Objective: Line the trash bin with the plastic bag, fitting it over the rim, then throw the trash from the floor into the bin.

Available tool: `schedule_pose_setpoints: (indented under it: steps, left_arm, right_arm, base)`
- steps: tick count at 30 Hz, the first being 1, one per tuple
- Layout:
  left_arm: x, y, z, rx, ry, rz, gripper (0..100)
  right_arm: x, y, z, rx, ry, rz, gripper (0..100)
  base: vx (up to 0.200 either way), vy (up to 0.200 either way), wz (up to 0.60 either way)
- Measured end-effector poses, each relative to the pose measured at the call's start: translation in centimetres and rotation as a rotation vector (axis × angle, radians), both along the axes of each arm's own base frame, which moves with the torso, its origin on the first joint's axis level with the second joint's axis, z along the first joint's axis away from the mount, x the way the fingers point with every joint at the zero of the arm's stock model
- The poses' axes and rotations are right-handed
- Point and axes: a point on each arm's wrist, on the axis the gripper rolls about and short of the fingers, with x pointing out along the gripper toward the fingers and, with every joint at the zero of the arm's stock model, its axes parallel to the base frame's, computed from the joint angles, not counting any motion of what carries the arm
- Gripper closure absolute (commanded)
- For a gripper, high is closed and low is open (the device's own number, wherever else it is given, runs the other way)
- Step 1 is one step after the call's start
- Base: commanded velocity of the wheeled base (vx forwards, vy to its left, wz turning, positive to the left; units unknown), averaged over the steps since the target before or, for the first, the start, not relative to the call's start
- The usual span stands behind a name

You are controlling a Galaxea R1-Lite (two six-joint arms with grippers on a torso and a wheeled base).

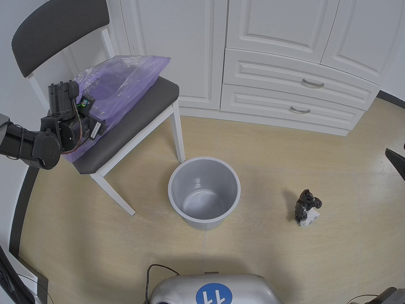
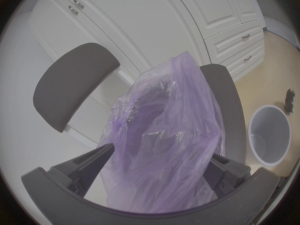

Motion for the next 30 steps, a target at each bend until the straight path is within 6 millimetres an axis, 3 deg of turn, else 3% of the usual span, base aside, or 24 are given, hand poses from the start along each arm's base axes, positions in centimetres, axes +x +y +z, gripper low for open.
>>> schedule_pose_setpoints:
  steps: [8, 9, 30]
  left_arm:
    - [0.1, 0.0, -0.3, 0.011, 0.009, 0.009, 0]
    - [0.1, 0.0, -0.3, 0.022, 0.011, 0.016, 100]
    - [-1.1, -1.6, 0.0, 0.005, -0.100, -0.036, 100]
  right_arm:
    - [0.0, 0.0, 0.0, 0.000, -0.003, 0.000, 0]
    - [0.0, 0.0, 0.0, 0.000, -0.003, 0.000, 0]
    - [-0.1, 0.0, 0.1, -0.002, -0.008, 0.002, 0]
  base:
    - [0.000, 0.000, 0.00]
    - [0.000, 0.000, 0.00]
    - [0.000, 0.000, 0.00]
